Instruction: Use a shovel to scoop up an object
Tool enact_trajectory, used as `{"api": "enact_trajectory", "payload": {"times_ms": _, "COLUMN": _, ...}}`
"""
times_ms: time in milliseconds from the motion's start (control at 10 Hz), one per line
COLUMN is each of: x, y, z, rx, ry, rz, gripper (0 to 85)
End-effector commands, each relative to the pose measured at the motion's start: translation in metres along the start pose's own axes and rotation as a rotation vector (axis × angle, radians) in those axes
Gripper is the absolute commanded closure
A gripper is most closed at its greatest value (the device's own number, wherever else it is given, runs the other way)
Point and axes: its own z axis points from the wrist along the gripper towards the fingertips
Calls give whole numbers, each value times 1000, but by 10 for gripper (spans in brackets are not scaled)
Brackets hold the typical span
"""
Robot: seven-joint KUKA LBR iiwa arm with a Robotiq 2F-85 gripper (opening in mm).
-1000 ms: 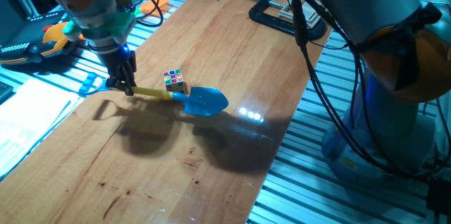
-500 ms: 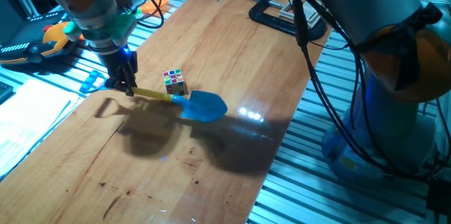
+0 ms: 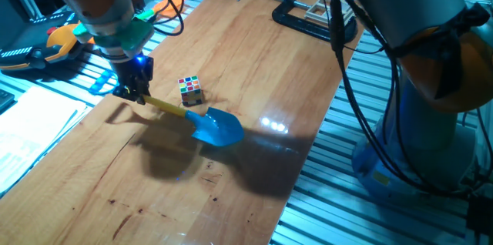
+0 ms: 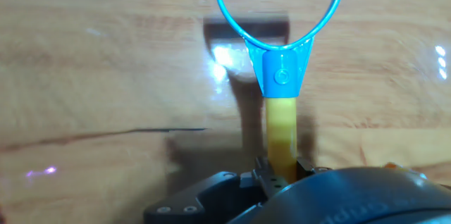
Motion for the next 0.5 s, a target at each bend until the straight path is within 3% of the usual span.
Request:
{"api": "enact_trajectory", "payload": {"times_ms": 0, "x": 0, "y": 0, "z": 0, "rx": -2, "ry": 10, "rz": 5, "gripper": 850}}
{"api": "enact_trajectory", "payload": {"times_ms": 200, "x": -2, "y": -4, "z": -1, "rx": -12, "ry": 19, "rz": 4, "gripper": 850}}
{"api": "enact_trajectory", "payload": {"times_ms": 400, "x": -13, "y": -33, "z": -8, "rx": -16, "ry": 30, "rz": -3, "gripper": 850}}
